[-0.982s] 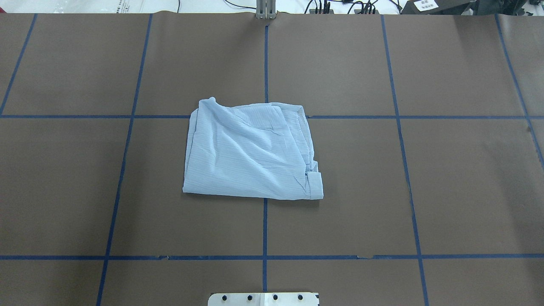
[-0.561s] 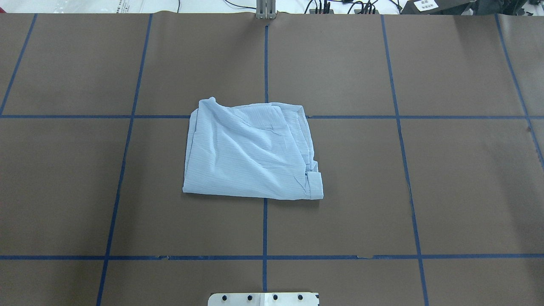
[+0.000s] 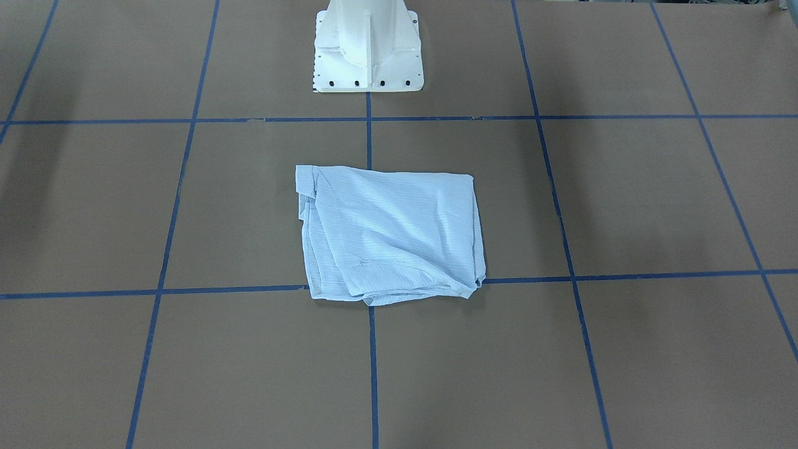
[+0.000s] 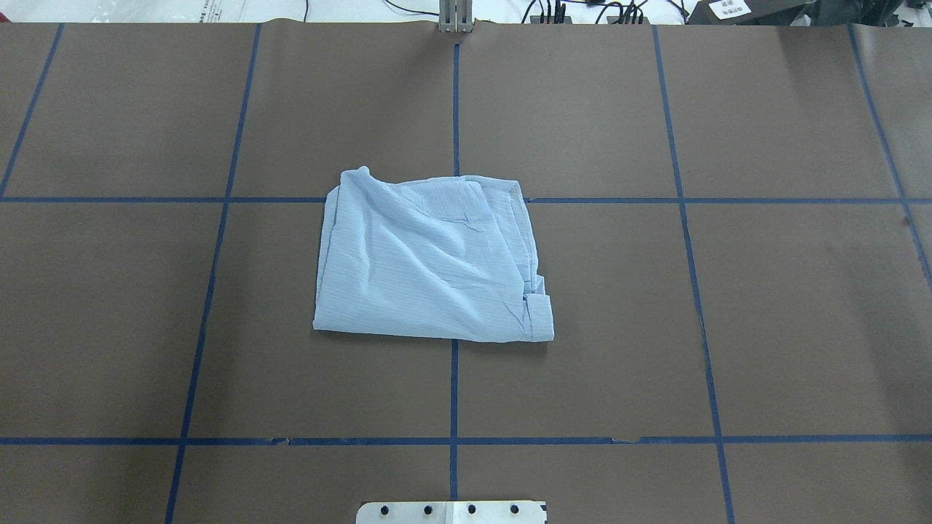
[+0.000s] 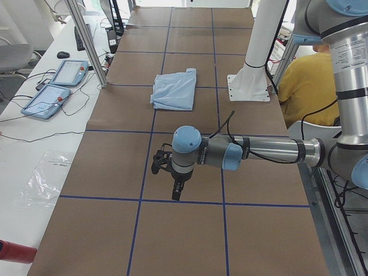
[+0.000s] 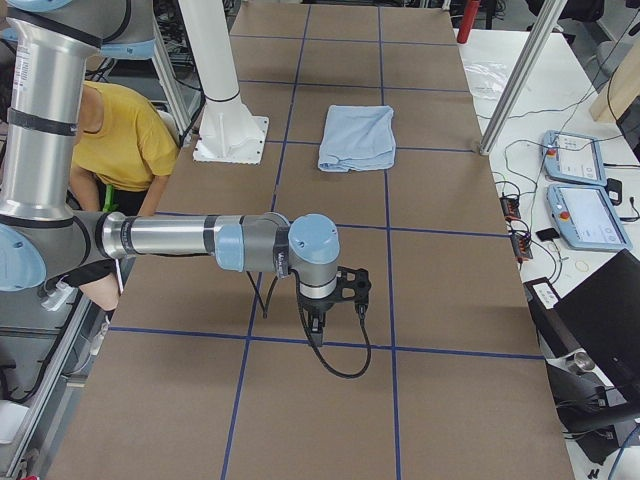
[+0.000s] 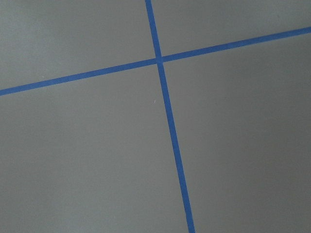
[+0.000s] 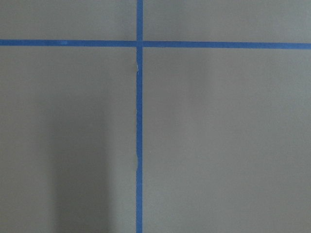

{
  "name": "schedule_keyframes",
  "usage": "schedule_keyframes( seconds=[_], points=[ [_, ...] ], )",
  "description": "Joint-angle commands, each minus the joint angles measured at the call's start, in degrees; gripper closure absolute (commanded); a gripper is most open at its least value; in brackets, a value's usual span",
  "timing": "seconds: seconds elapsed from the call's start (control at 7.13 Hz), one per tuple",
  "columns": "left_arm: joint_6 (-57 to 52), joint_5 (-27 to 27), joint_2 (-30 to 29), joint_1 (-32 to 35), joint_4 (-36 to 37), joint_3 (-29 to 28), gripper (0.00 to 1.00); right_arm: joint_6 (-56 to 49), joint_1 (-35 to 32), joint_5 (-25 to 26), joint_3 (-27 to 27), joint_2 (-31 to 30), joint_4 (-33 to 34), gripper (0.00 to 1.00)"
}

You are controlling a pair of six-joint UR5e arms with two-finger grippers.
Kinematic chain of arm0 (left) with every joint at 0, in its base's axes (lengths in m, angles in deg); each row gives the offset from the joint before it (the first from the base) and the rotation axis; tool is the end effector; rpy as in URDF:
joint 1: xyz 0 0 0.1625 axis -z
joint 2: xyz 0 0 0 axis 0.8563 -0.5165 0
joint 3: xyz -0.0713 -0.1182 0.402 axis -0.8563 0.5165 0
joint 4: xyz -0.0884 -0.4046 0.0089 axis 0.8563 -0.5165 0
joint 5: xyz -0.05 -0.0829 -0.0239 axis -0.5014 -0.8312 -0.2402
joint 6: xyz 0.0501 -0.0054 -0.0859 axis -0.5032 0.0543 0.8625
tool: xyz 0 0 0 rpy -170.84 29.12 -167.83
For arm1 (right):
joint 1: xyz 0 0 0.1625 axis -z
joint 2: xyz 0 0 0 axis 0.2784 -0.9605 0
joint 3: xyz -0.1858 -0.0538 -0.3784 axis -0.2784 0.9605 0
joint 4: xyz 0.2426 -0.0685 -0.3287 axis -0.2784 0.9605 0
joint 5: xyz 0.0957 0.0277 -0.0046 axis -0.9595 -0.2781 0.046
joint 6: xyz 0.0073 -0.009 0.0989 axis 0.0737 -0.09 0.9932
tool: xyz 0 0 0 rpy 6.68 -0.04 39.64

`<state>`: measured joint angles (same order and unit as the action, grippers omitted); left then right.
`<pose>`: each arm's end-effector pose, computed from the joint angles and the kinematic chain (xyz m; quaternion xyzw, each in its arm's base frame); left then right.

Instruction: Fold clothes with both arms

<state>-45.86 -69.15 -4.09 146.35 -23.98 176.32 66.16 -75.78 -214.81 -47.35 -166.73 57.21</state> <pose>-0.0492 -0.3972 0.6164 0.0824 0.3562 0.0662 0.9284 0.0812 -0.3881 0.6239 0.0129 -0.3496 0.0117 0.9367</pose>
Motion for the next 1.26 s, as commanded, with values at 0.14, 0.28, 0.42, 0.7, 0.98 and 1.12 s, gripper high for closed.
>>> schedule_keyframes(
  seconds=[0.14, 0.28, 0.42, 0.7, 0.98, 1.12],
  points=[
    [0.0, 0.0, 0.0, 0.0, 0.0, -0.04, 0.0, -0.04, 0.01, 0.0, -0.02, 0.0, 0.0, 0.0],
    [0.0, 0.0, 0.0, 0.0, 0.0, -0.04, 0.0, -0.04, 0.01, 0.0, -0.02, 0.0, 0.0, 0.0],
    [0.0, 0.0, 0.0, 0.0, 0.0, -0.04, 0.0, -0.04, 0.01, 0.0, -0.02, 0.0, 0.0, 0.0],
    [0.0, 0.0, -0.09, 0.0, 0.0, -0.04, 0.0, 0.05, 0.09, 0.0, 0.07, 0.0, -0.7, 0.0],
    [0.0, 0.0, -0.09, 0.0, 0.0, 0.05, 0.0, -0.04, 0.18, 0.0, 0.07, 0.0, -0.7, 0.0],
    [0.0, 0.0, -0.09, 0.0, 0.0, 0.05, 0.0, -0.04, 0.44, 0.0, 0.07, 0.0, -0.79, 0.0]
  ],
)
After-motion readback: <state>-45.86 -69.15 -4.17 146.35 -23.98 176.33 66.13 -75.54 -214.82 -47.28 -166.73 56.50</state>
